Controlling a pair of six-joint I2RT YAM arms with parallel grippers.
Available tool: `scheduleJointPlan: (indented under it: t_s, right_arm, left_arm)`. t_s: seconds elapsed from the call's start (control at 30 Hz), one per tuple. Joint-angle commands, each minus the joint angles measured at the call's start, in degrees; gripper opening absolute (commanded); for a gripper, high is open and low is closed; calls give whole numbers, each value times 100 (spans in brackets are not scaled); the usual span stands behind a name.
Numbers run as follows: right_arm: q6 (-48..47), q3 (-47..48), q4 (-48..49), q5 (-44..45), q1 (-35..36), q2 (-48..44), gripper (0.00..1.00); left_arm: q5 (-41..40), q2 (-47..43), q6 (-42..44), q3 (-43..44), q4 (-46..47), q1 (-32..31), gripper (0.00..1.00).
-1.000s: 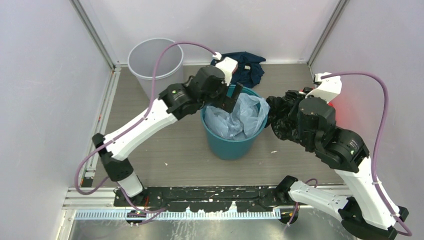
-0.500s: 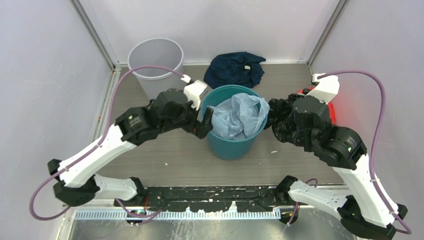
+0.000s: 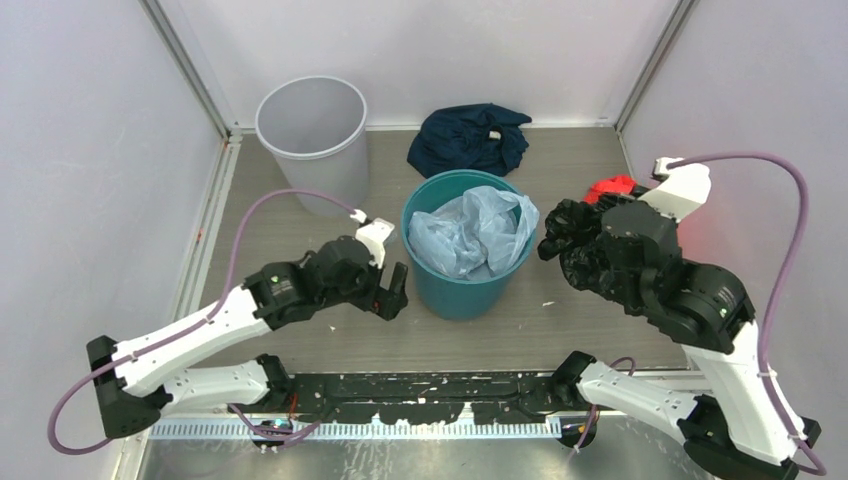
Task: Put the trash bags into the trash bin
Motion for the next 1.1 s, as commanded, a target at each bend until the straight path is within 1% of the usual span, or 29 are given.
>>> scheduleJointPlan:
  t_s: [0.0, 0.07, 0.27, 0.6, 0.77, 1.07]
  right_arm:
    - [275, 398, -112, 330, -14, -248, 14]
    - [279, 500, -181, 366, -17, -310, 14]
    - [294, 871, -406, 508, -10, -417, 13]
    - [144, 1565, -540, 640, -16, -547, 13]
    - [59, 1760, -530, 728, -15, -677, 13]
    - [-19, 2187, -770, 1030, -16, -891, 12]
  left_arm:
    - [-206, 17, -301, -791, 1832, -28, 92]
    - [-367, 264, -319, -982, 2352, -43, 91]
    - [-505, 1254, -431, -990, 3239, -191, 90]
    - [-1458, 2425, -807, -681, 3919, -450, 89]
    - [-1609, 3331, -756, -121, 4177, -451, 89]
    - [-1802, 5037, -606, 1565, 4058, -428, 90]
